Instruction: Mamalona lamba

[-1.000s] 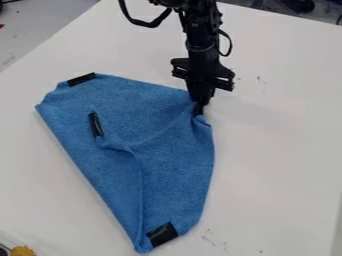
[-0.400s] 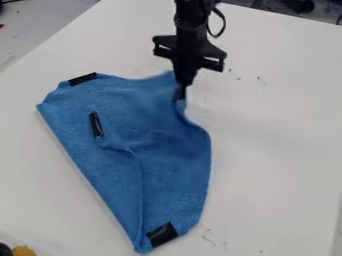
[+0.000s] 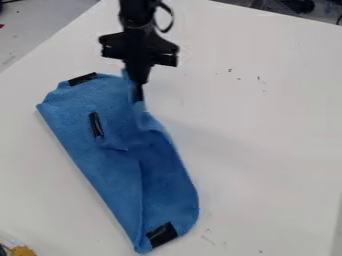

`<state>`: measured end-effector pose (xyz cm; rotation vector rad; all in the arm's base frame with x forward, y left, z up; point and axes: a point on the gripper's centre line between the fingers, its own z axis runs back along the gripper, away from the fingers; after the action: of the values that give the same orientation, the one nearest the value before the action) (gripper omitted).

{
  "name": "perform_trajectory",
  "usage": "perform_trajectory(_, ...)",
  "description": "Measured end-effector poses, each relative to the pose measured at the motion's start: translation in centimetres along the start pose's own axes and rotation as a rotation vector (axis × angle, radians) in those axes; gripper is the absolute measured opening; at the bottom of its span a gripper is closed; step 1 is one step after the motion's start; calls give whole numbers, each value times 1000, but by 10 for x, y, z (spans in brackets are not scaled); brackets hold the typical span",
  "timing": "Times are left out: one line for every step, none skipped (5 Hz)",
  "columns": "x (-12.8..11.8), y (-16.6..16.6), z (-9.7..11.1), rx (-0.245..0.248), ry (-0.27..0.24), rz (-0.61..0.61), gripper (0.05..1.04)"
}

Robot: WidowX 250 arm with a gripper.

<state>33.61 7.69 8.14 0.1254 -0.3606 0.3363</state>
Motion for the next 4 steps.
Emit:
perform_trajectory(-23,44,-13,-10,19,121,55)
perform_trajectory(-37,63,-22,-43,23,170,55)
perform_trajectory(-53,83,-28,-40,36,227,55)
perform_trajectory(-69,93,-33,-26,57,260,54)
